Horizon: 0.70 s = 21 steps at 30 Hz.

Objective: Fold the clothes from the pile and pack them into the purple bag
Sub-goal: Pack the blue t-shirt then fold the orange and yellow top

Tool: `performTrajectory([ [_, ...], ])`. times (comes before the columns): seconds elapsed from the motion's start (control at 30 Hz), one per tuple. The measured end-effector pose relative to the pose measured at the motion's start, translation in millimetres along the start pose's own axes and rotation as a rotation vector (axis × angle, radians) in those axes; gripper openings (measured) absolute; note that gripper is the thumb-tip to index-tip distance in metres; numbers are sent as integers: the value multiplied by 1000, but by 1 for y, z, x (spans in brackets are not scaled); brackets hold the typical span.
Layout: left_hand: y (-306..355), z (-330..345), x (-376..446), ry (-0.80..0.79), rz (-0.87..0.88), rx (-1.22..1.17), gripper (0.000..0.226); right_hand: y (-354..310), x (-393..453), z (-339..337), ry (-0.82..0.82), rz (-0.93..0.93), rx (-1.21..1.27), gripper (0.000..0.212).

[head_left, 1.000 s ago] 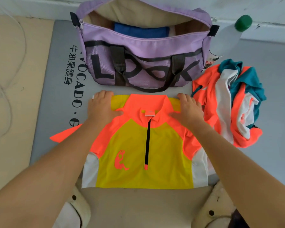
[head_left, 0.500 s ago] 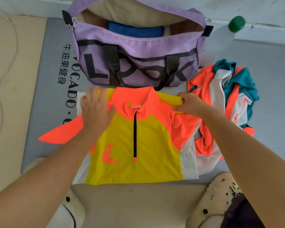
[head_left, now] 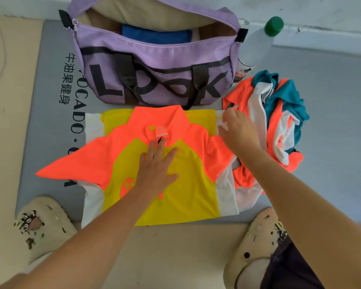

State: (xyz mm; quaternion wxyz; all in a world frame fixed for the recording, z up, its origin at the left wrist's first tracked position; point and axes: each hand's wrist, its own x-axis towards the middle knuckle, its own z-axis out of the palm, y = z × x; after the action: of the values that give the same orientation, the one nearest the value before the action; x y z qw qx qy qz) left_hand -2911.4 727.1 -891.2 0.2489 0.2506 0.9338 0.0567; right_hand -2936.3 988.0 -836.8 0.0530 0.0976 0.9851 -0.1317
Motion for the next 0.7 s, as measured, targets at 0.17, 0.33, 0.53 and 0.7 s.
performTrajectory([
  [0.17,16,3,-5,-104,-44,-20,84,20,-27,19,-321,72,-42,43],
  [0.33,19,-2,-2,-183,-67,-84,91,49,-38,5,-343,169,-64,27],
  [0.53,30,-4,-3,-195,-82,-14,84,77,-50,-20,-180,322,186,28],
  [0.7,55,-4,-6,-100,70,-5,67,76,-66,-11,-235,332,296,43],
])
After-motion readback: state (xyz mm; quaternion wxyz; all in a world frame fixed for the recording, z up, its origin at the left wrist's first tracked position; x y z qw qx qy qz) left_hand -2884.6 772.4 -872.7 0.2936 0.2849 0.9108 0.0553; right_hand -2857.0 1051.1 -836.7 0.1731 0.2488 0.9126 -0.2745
